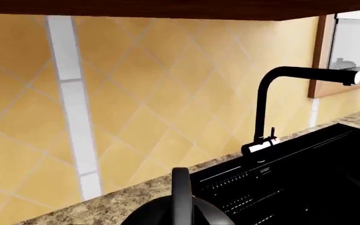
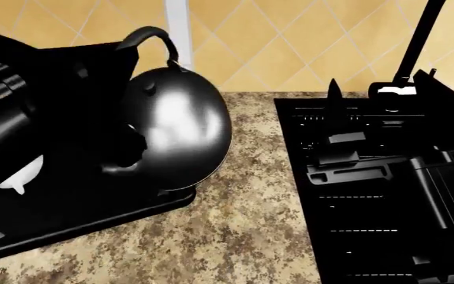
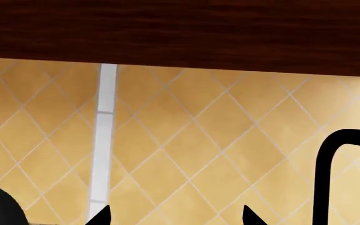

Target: Pick the kettle from the counter and place it on the tray. Then pick the mug from the cabinet and place it on the tray. Then close the cabinet doors.

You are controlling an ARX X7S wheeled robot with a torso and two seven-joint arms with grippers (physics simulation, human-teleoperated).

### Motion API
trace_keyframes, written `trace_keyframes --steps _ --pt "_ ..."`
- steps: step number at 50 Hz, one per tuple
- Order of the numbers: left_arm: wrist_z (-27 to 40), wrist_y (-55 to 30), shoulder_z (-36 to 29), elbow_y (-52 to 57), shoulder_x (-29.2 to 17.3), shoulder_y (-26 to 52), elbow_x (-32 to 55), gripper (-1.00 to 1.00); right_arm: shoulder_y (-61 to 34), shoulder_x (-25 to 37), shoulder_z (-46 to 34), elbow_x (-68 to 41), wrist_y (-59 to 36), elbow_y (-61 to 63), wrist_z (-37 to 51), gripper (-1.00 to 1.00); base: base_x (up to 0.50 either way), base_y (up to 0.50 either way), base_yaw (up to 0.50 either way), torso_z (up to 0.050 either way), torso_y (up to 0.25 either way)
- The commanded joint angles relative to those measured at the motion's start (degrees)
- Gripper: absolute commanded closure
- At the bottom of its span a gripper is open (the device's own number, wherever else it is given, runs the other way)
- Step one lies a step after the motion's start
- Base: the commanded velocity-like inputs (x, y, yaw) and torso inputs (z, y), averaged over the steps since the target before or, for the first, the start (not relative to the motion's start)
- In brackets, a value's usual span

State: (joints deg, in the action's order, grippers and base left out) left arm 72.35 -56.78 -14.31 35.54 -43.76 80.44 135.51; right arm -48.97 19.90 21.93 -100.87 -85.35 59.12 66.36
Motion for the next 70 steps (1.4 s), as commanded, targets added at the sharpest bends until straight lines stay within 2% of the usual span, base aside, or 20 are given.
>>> trace_keyframes --steps 1,9,21,29,54,70 --pt "-0.7 -3.5 -5.1 -11.9 4.8 11.5 -12.7 1.0 0.4 0.3 0.7 0.0 0.5 0.2 -0.6 -1.0 0.0 0.0 0.0 0.0 0.0" --pt "-7.1 -7.8 -8.8 -20.7 8.1 13.1 -24.9 1.0 1.4 -2.4 4.6 1.9 -3.2 0.7 -4.3 -1.0 0.0 0.0 0.0 0.0 0.0" --pt "-11.4 -9.6 -12.4 -24.4 9.3 11.4 -32.9 1.0 1.8 -3.2 6.4 2.0 -4.4 0.8 -5.4 -1.0 0.0 0.0 0.0 0.0 0.0" --pt "-13.9 -9.8 -13.7 -25.3 7.2 7.8 -37.9 1.0 2.1 -3.3 6.8 2.2 -4.5 0.8 -5.7 -1.0 0.0 0.0 0.0 0.0 0.0" --pt "-18.2 -5.3 -11.4 -21.3 -2.4 -7.2 -42.1 1.0 2.4 -4.3 4.8 6.2 -4.2 0.8 -8.1 -1.0 0.0 0.0 0.0 0.0 0.0" --pt "-19.3 -1.9 -10.2 -19.2 -5.2 -14.5 -42.8 1.0 2.9 -4.9 3.9 8.4 -4.2 0.9 -9.4 -1.0 0.0 0.0 0.0 0.0 0.001"
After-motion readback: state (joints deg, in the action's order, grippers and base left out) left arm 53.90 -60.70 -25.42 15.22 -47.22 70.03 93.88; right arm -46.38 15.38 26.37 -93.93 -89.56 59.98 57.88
